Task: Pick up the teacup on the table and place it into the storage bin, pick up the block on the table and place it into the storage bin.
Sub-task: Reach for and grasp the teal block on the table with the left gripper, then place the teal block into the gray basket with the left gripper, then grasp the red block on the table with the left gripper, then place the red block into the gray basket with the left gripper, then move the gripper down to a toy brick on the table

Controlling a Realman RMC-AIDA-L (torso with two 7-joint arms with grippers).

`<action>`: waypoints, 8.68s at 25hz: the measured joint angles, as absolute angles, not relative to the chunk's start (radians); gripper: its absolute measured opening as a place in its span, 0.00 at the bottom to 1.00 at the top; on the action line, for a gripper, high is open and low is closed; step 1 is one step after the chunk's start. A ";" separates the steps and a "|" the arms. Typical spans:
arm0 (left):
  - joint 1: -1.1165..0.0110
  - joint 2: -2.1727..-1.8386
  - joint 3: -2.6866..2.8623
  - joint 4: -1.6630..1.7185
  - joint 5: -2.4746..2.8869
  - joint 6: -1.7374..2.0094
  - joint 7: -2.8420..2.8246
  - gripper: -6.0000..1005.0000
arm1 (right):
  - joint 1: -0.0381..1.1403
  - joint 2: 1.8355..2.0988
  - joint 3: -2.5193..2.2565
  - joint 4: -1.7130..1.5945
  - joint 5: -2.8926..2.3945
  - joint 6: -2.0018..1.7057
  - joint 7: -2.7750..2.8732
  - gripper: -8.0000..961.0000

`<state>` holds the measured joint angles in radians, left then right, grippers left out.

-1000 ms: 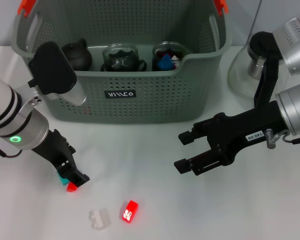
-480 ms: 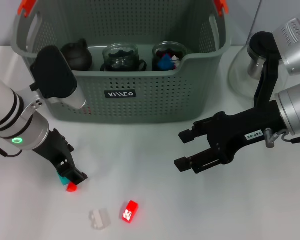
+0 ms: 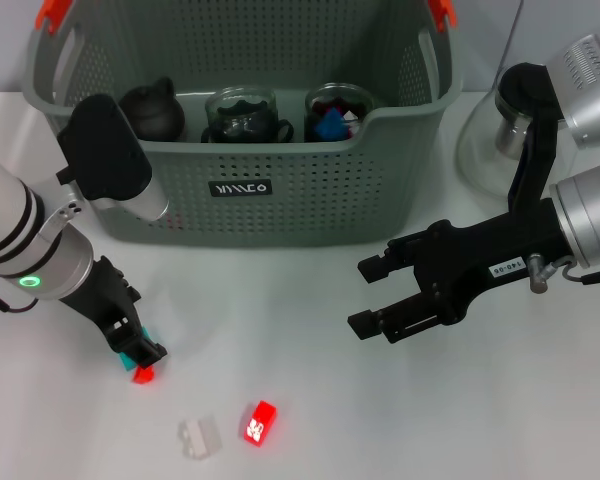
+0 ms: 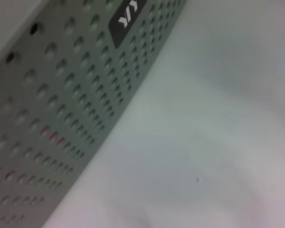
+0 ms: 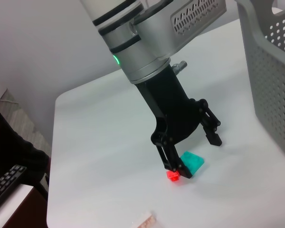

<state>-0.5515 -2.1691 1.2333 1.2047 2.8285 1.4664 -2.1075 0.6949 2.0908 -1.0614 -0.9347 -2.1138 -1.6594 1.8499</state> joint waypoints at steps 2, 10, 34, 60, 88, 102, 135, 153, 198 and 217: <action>-0.550 -2.169 1.233 1.205 2.830 1.466 -2.108 0.78 | 0.695 2.091 -1.061 -0.935 -2.114 -1.659 1.850 0.87; -0.549 -2.170 1.234 1.195 2.832 1.470 -2.100 0.76 | 0.698 2.091 -1.061 -0.934 -2.114 -1.654 1.850 0.87; -0.557 -2.167 1.228 1.182 2.832 1.492 -2.089 0.54 | 0.699 2.088 -1.061 -0.934 -2.114 -1.647 1.850 0.87; -0.776 -2.036 0.687 1.274 2.066 1.739 -2.147 0.41 | 0.661 2.045 -1.008 -0.933 -2.114 -1.669 1.857 0.87; -0.658 -2.048 0.740 1.389 1.964 2.023 -1.987 0.94 | 0.670 2.047 -1.011 -0.910 -2.114 -1.659 1.846 0.87; -0.496 -2.171 1.137 1.486 2.578 1.851 -1.813 0.93 | 0.683 2.047 -1.009 -0.879 -2.114 -1.645 1.841 0.87; -0.514 -2.175 1.299 1.250 2.804 1.597 -1.819 0.51 | 0.683 2.052 -1.009 -0.857 -2.114 -1.622 1.838 0.87; -0.519 -2.172 1.268 1.267 2.774 1.611 -1.825 0.20 | 0.676 2.050 -1.009 -0.858 -2.114 -1.621 1.835 0.87; -0.514 -2.169 1.171 1.590 2.250 1.957 -2.029 0.93 | 0.693 2.045 -1.009 -0.858 -2.115 -1.617 1.840 0.87; -0.455 -2.178 1.577 1.525 2.662 1.752 -2.245 0.91 | 0.686 2.045 -1.009 -0.833 -2.115 -1.582 1.831 0.87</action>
<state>-0.4553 -2.1783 1.5765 1.5254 2.6615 1.7524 -2.2445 0.6857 2.0448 -1.0093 -0.8329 -2.1154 -1.5822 1.8311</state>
